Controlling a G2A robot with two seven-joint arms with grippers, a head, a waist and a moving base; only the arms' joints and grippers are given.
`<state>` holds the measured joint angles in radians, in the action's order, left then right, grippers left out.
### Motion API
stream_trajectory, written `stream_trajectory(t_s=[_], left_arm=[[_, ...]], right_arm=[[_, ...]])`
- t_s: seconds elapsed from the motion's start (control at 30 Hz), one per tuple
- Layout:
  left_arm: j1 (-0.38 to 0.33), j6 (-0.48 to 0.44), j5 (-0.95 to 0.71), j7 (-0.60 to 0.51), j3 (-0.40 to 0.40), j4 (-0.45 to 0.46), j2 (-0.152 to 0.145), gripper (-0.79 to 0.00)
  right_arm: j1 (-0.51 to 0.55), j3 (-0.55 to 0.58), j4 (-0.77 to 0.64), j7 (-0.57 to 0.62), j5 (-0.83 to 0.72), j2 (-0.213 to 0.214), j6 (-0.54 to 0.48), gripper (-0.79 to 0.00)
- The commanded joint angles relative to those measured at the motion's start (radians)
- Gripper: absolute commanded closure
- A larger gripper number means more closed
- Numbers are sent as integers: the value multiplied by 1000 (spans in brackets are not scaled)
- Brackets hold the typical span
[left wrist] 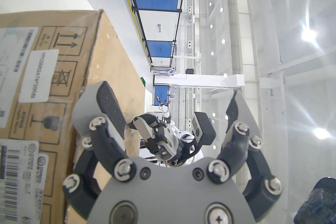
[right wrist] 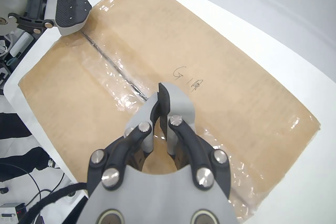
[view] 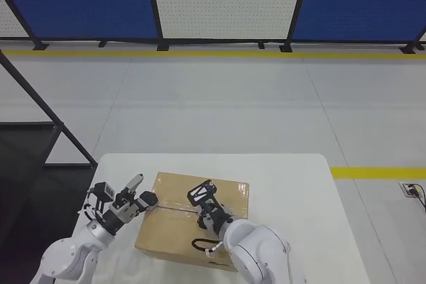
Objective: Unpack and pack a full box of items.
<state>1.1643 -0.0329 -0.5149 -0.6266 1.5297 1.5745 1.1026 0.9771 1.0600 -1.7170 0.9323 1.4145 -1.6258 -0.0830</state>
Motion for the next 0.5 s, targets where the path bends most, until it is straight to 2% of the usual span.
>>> stream_trajectory(t_s=[0.0,0.47], left_arm=[[-1,0,-1,0,1,1,0,-785],[-2,7,11,3,-1,4,-1,-785]], right_arm=[[16,12,-16,-1,7,4,2,0],[144,121,-140,-13,28,31,28,0]])
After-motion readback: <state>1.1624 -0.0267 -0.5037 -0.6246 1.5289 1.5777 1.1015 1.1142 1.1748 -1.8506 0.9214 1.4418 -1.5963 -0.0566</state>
